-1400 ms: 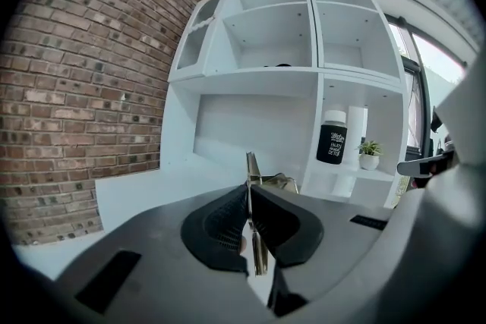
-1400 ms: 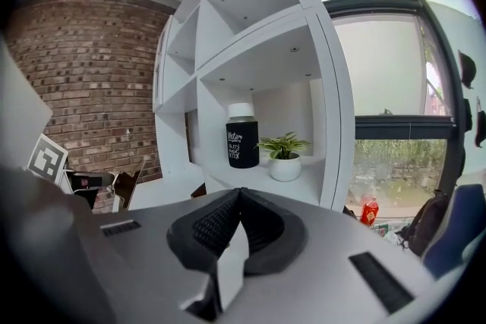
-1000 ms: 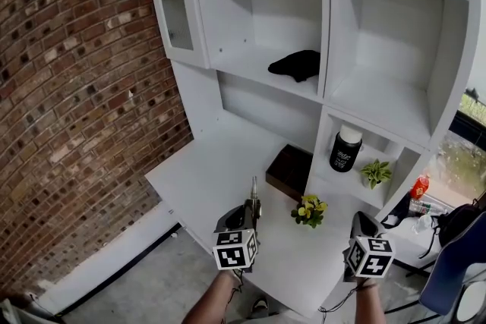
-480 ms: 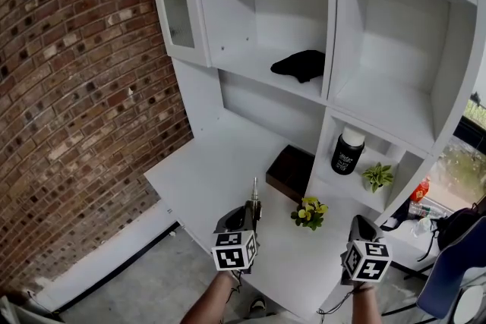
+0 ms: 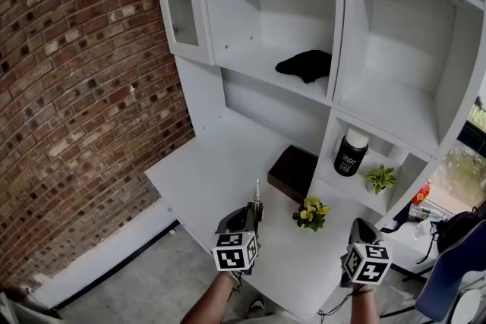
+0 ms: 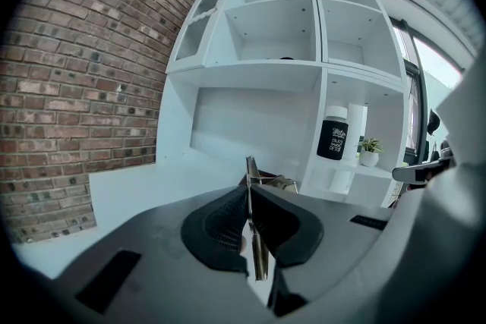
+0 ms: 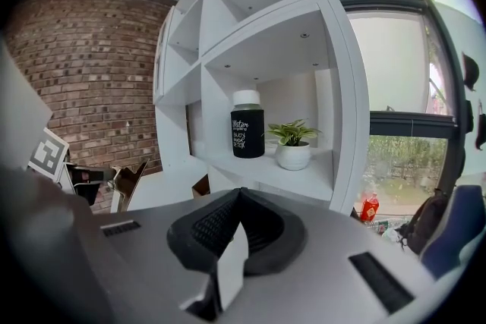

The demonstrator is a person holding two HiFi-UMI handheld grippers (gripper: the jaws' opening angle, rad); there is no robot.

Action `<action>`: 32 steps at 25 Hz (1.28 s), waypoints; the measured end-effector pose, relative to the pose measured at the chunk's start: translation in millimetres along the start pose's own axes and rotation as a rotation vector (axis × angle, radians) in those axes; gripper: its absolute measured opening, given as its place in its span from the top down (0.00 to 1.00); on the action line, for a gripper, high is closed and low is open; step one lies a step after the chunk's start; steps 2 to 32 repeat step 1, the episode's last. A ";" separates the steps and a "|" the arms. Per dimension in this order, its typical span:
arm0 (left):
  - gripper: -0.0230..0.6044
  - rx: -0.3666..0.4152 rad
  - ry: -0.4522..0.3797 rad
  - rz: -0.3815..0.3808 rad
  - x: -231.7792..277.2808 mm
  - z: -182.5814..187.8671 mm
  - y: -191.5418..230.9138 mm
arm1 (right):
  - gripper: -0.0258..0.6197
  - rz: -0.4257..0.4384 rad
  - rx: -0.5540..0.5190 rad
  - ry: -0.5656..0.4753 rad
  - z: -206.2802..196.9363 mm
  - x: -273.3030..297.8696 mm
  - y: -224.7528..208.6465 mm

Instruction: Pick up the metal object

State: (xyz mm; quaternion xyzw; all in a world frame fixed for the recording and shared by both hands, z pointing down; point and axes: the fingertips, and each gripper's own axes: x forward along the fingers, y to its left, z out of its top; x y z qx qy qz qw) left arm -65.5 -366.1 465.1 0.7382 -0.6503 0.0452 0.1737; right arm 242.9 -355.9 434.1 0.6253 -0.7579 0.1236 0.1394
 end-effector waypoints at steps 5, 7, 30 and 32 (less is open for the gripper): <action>0.94 0.000 0.000 -0.003 0.3 -0.6 -0.4 | 0.96 -0.001 0.000 0.002 -1.1 0.2 -0.1; 0.94 0.000 0.000 -0.003 0.3 -0.6 -0.4 | 0.96 -0.001 0.000 0.002 -1.1 0.2 -0.1; 0.94 0.000 0.000 -0.003 0.3 -0.6 -0.4 | 0.96 -0.001 0.000 0.002 -1.1 0.2 -0.1; 0.94 0.000 0.000 -0.003 0.3 -0.6 -0.4 | 0.96 -0.001 0.000 0.002 -1.1 0.2 -0.1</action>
